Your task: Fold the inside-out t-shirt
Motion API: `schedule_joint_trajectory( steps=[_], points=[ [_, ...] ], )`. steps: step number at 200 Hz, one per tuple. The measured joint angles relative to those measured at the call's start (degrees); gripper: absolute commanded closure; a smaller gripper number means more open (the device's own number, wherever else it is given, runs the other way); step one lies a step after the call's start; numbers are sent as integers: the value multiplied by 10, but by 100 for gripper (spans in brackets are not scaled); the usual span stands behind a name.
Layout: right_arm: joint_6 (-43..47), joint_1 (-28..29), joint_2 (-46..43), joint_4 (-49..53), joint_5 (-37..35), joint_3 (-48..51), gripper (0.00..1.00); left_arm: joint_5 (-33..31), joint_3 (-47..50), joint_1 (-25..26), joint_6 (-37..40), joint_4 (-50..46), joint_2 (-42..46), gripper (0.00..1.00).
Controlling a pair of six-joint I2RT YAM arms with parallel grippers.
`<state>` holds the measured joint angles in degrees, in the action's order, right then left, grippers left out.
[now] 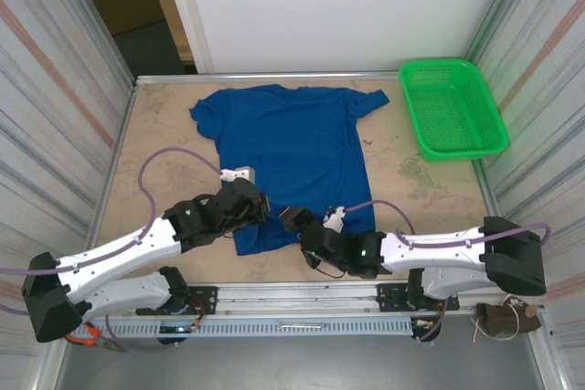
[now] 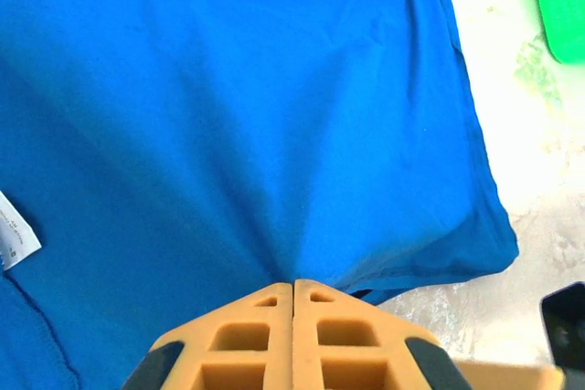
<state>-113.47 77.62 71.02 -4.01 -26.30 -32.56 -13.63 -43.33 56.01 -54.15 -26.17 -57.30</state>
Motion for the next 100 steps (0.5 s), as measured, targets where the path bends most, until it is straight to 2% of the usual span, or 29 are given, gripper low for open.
schedule_joint_trajectory(
  steps=[55,100],
  points=[
    [-44,-5,57,-76,-57,22,1,0,3,0,-13,2,25,100],
    [-40,-43,83,-137,-89,25,2,3,10,0,-16,2,26,100]
  ],
)
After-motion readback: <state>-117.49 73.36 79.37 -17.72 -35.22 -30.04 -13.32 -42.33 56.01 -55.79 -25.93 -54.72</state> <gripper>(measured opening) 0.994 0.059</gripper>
